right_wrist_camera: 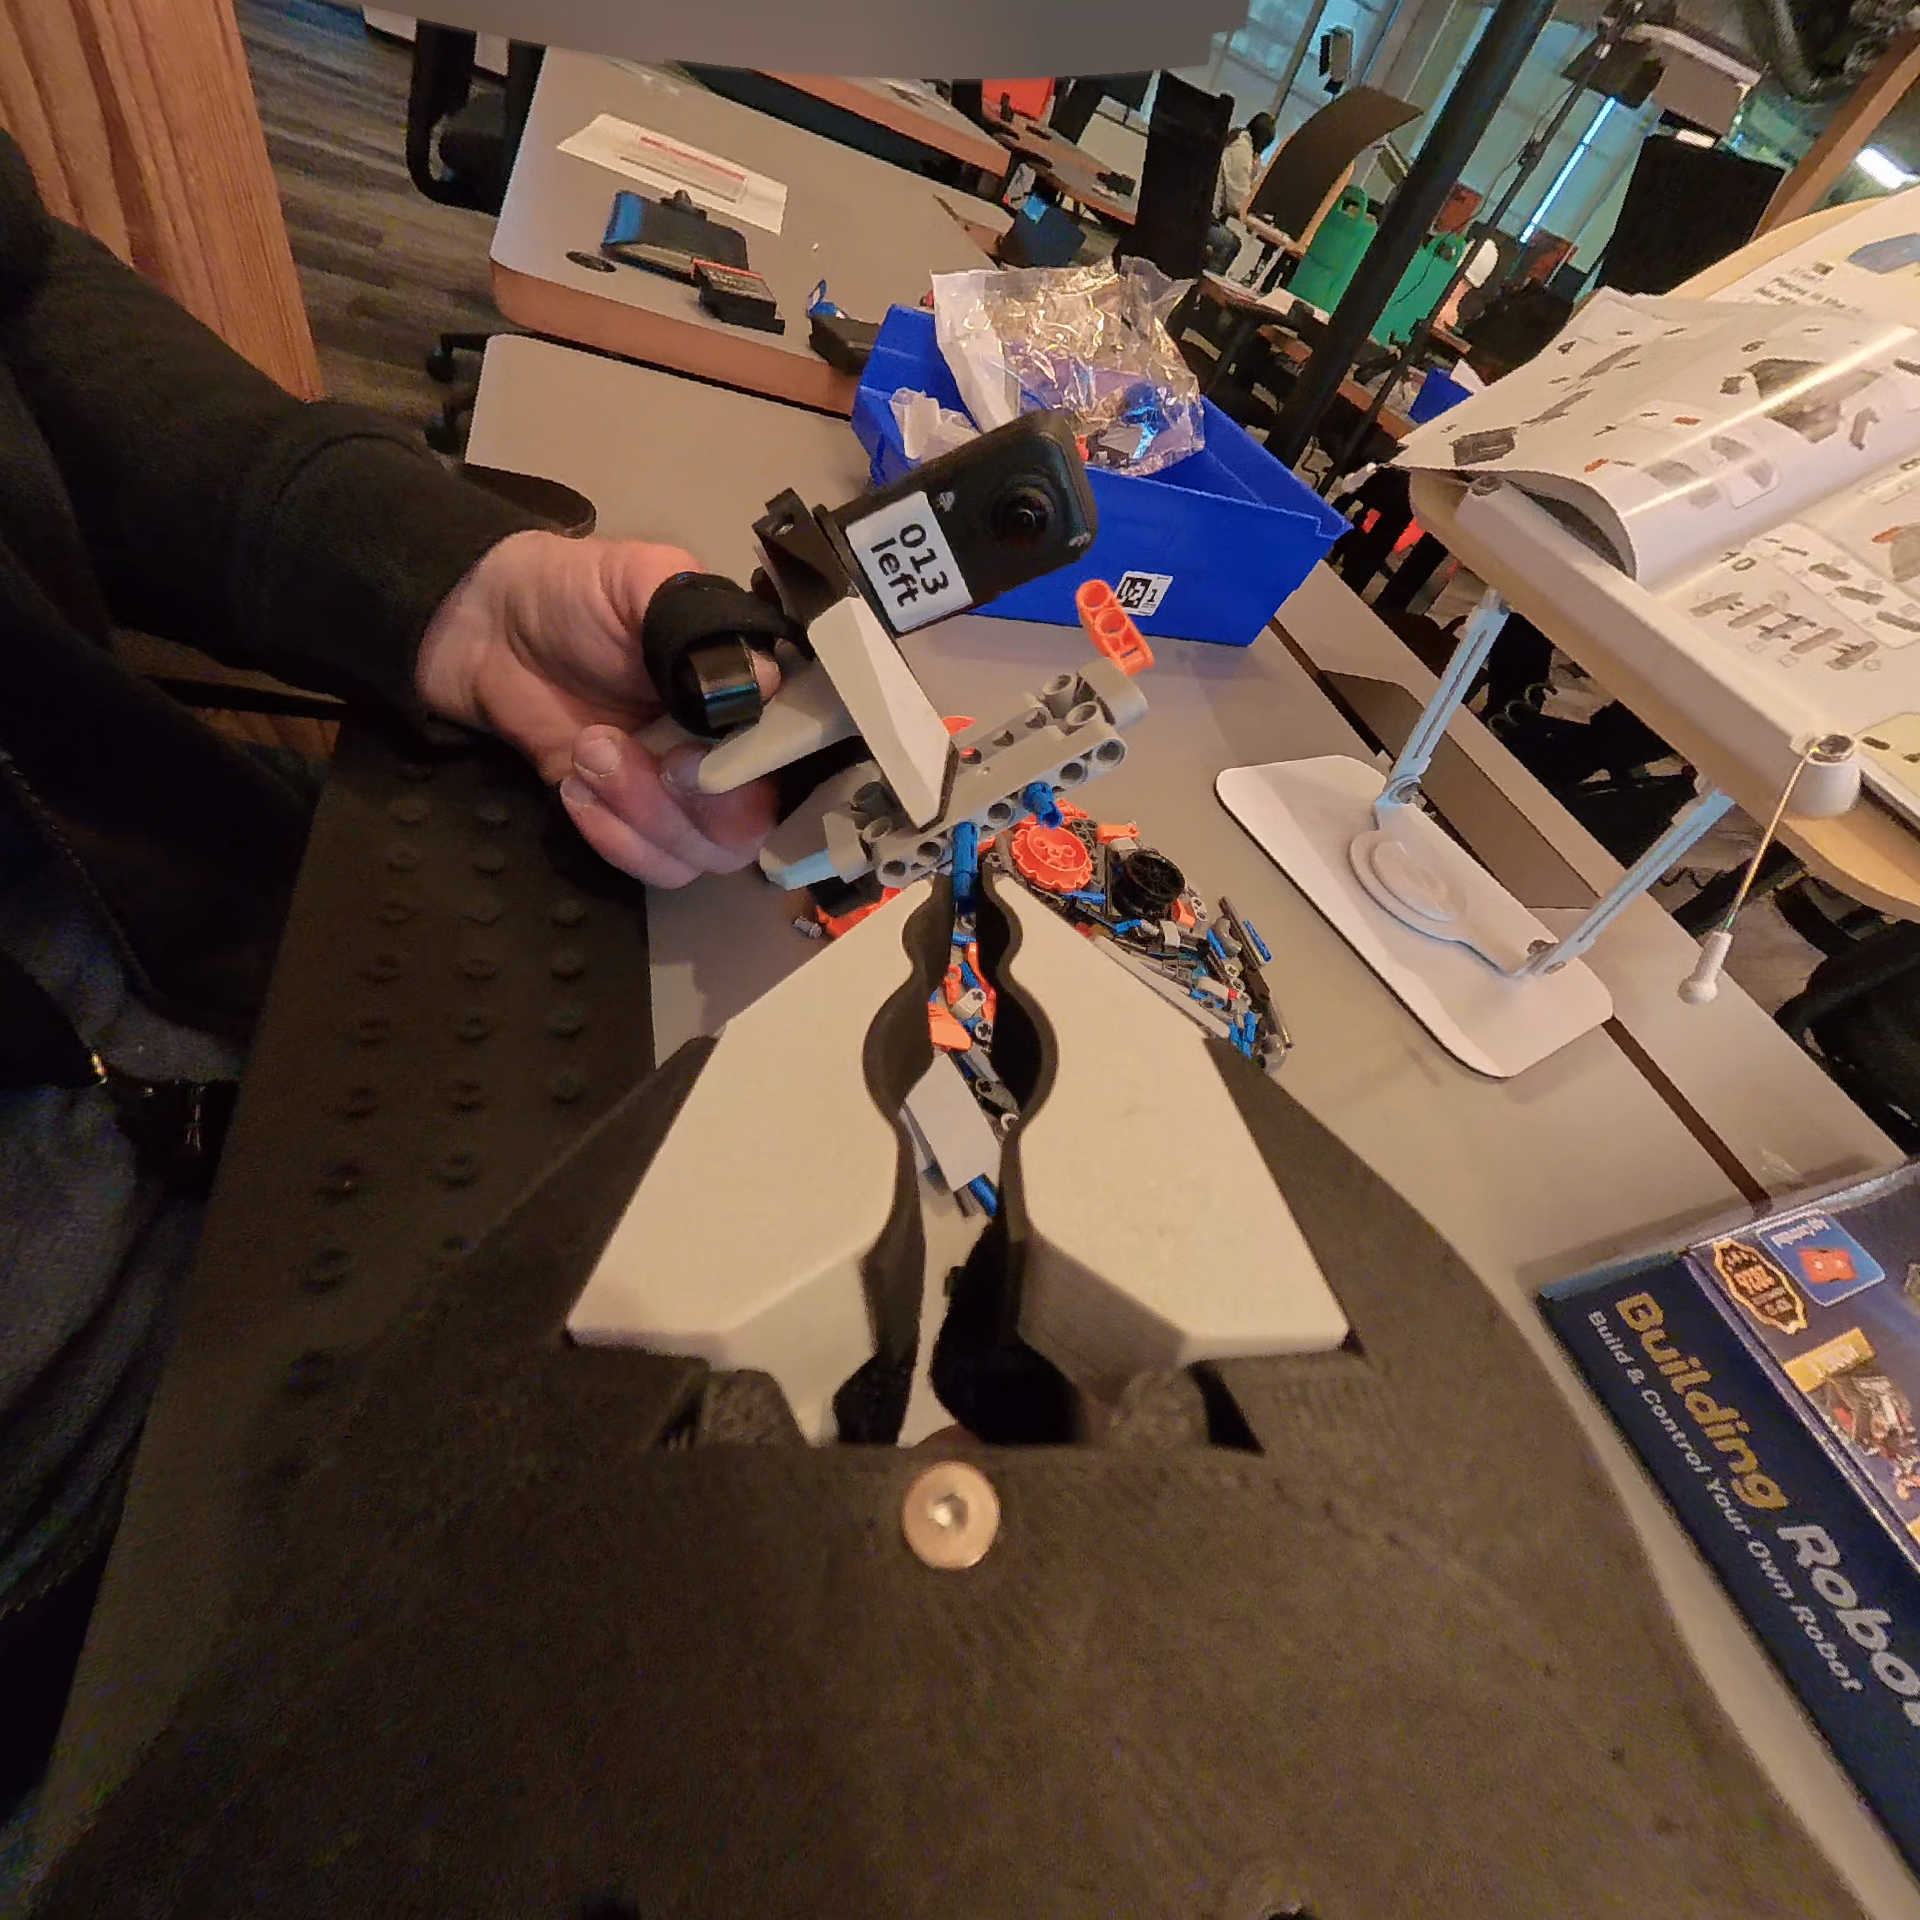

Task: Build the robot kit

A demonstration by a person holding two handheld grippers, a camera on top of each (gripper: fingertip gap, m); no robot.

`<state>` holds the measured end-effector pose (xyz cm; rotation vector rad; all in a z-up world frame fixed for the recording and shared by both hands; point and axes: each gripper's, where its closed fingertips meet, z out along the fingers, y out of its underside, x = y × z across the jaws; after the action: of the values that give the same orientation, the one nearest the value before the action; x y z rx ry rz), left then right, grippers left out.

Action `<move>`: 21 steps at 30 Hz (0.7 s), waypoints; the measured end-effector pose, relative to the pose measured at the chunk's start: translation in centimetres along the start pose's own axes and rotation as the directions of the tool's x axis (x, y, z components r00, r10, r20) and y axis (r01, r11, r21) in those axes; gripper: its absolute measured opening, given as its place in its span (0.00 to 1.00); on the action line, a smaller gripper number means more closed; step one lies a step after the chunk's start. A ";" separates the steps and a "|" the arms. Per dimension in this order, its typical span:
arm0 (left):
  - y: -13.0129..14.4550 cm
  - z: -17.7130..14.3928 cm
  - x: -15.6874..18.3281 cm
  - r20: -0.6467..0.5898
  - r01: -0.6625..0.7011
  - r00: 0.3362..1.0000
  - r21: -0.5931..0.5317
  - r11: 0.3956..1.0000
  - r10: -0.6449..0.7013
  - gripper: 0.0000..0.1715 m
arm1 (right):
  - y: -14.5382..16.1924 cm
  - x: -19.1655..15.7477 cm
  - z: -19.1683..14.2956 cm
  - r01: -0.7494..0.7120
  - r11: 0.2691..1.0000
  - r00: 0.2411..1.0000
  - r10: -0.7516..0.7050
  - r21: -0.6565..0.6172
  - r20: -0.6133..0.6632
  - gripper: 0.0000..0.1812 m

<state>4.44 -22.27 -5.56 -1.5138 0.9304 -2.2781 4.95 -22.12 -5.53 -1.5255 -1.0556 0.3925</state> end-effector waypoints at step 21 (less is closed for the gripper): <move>0.5 0.1 0.4 -0.033 0.004 0.999 -0.024 1.000 -0.005 0.03 | -0.2 -0.6 -0.1 0.127 0.991 0.989 -0.124 -0.039 0.082 0.01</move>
<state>4.29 -22.87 -5.59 -1.4935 0.9680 -2.3096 4.64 -22.68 -5.48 -1.4835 -1.2233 0.3460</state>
